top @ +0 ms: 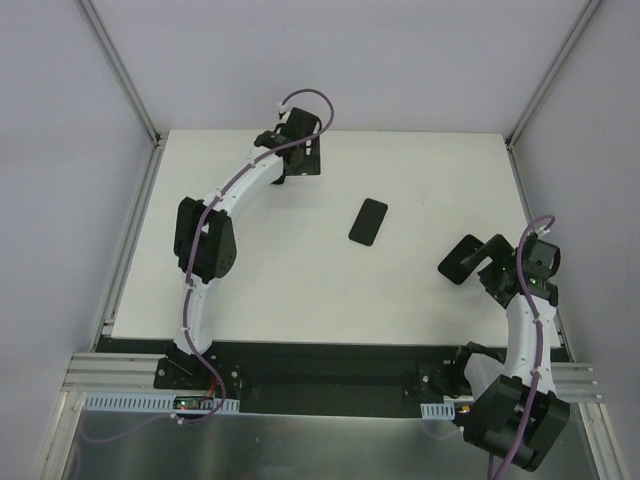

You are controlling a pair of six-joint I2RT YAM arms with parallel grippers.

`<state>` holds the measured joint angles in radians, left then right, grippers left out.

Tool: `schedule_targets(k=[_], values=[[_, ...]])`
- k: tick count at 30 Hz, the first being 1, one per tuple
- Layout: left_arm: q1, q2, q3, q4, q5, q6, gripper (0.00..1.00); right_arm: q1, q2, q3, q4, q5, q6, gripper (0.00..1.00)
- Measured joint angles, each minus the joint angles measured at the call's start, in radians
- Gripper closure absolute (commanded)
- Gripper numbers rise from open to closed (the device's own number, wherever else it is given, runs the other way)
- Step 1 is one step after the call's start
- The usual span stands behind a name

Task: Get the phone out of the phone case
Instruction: Place the phone at the center of the board, then pick up the phone at the center of the board.

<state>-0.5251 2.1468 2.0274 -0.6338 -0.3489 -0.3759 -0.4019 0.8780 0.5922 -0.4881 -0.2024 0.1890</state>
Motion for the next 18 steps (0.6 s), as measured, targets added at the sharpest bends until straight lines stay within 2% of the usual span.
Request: schedule_targets(k=[4, 11, 18], values=[[0.078, 0.036, 0.007, -0.003, 0.001, 0.056, 0.01, 0.021, 0.01, 0.009, -0.002, 0.0, 0.0, 0.04], [0.079, 0.22, 0.096, 0.002, 0.007, 0.225, 0.01, 0.045, 0.032, 0.014, 0.0, 0.0, -0.001, 0.04], [0.132, 0.269, 0.122, -0.002, 0.142, 0.27, 0.01, 0.064, 0.072, 0.015, 0.008, 0.001, -0.006, 0.04]])
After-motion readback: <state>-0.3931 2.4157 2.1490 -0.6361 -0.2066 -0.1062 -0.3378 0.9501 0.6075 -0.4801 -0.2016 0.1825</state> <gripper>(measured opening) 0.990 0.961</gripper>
